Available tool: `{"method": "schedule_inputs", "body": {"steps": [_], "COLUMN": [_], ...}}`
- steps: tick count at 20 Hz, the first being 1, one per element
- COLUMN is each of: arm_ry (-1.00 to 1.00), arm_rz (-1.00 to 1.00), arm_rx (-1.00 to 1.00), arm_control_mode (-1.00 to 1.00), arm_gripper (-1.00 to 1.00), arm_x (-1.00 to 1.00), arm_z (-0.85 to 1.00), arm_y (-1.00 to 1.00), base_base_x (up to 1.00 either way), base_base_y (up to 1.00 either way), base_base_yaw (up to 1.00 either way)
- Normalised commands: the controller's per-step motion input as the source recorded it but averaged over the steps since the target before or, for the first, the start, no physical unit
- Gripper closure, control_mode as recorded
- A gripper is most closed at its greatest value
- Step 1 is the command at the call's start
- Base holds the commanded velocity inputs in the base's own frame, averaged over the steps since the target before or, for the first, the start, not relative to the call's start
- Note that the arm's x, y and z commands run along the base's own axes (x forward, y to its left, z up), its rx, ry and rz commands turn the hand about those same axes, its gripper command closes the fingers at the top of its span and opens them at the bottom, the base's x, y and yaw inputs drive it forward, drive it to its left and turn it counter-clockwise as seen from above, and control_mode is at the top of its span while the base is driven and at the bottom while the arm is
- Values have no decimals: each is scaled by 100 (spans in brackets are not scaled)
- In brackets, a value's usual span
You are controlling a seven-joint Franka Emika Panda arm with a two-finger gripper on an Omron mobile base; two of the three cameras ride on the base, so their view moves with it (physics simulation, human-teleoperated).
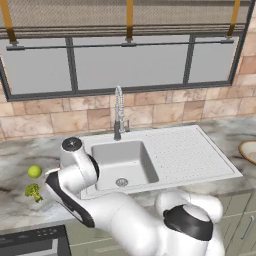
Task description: There is a mixed pile of frozen fruits and vegetables on the counter. Locate all the frozen vegetables and place the items in a bowl on the counter. Take all the frozen fruits and defrost them in a running sink.
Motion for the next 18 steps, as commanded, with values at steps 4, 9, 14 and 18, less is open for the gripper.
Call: {"method": "schedule_inputs", "body": {"steps": [4, 9, 14, 18], "arm_ry": [0, 0, 0, 0], "arm_rz": [-1, -1, -7, -11], "arm_rx": [0, 0, 1, 1], "arm_control_mode": [-100, -100, -100, -100], "arm_gripper": [100, 100, 100, 100], "arm_x": [-13, -14, -2, 0], "arm_z": [34, 22, 8, 4], "arm_y": [-48, -56, -45, -39], "base_base_x": [0, 0, 0, 0], "base_base_y": [0, 0, 0, 0], "base_base_yaw": [0, 0, 0, 0]}}
